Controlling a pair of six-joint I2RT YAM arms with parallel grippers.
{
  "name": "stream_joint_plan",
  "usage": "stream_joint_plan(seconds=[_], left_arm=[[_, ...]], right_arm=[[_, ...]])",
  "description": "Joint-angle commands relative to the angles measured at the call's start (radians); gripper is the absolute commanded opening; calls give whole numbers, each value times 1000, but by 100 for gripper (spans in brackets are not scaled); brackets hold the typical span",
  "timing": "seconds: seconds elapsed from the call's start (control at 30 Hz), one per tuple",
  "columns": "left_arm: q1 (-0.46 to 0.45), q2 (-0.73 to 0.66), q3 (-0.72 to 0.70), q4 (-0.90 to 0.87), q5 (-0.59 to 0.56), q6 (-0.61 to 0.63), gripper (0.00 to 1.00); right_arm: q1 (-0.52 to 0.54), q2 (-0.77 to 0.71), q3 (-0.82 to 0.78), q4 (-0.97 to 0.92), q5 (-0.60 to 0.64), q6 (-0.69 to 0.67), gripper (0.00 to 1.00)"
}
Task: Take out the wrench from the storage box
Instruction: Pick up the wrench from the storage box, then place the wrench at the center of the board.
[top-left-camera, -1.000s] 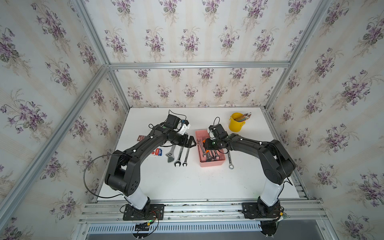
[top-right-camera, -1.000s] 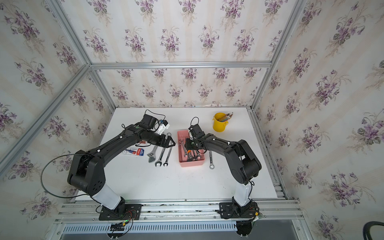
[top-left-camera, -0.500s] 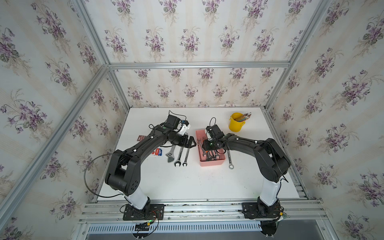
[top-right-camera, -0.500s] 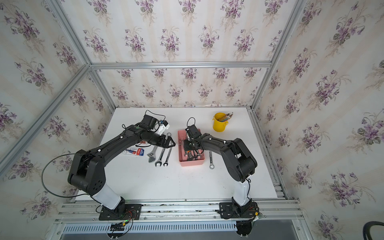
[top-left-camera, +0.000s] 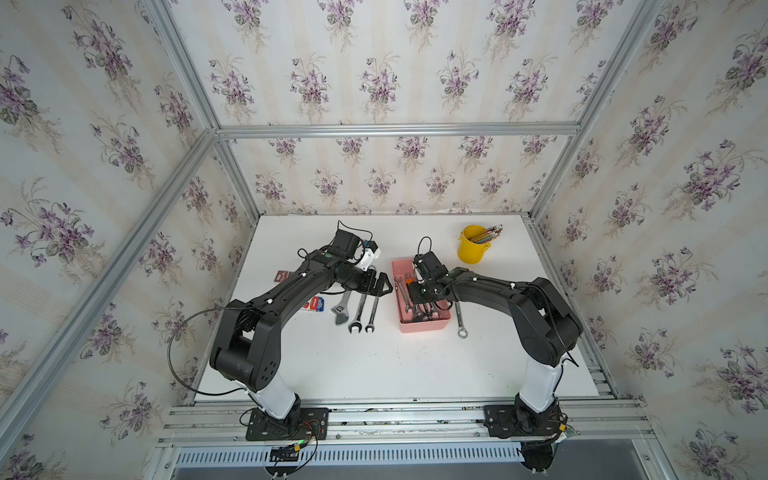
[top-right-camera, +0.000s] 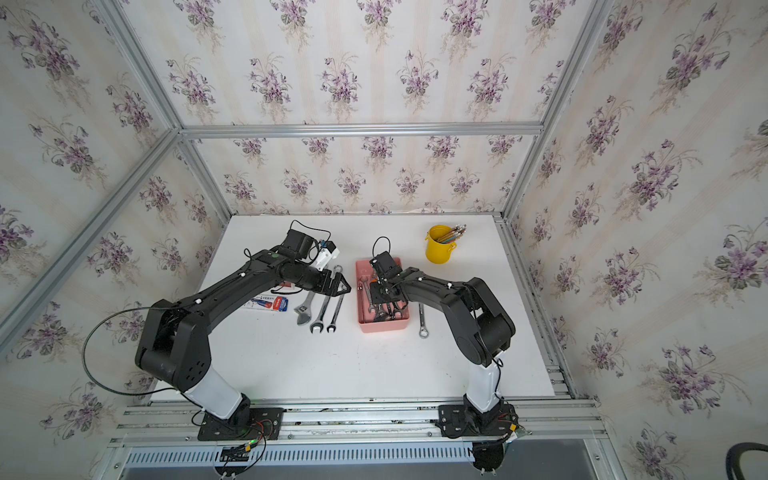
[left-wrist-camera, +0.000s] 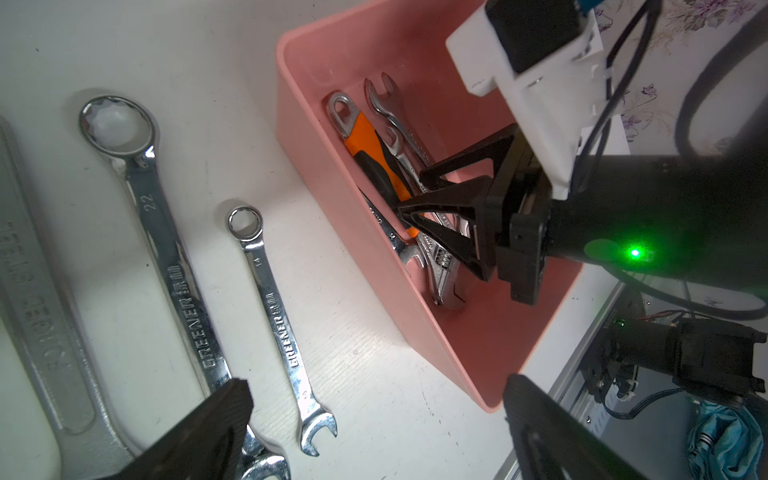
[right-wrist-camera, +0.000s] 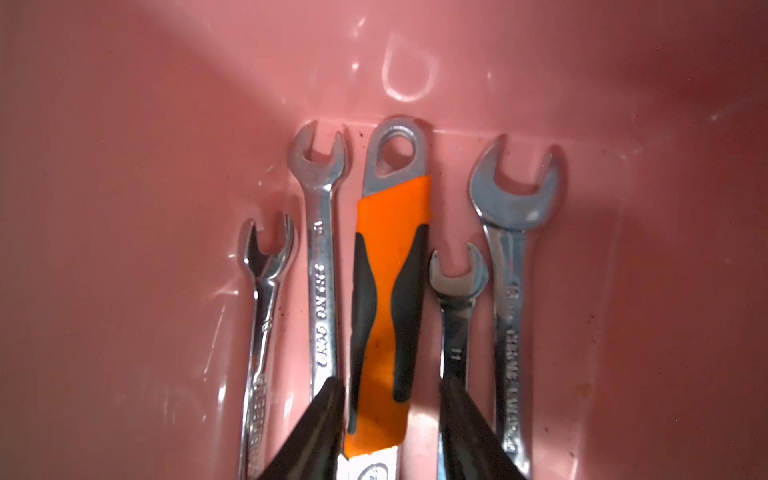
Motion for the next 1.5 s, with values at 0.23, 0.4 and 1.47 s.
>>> stream_joint_plan(seconds=[0.23, 0.4, 1.47], left_arm=[[1, -19, -13, -4, -5, 7, 99], [0, -23, -23, -2, -2, 5, 99], [-1, 12, 35, -1, 22, -4, 99]], right_arm=[[22, 67, 46, 6, 24, -9, 43], [26, 94, 65, -9, 63, -11, 40], [-38, -259, 84, -175, 40, -18, 14]])
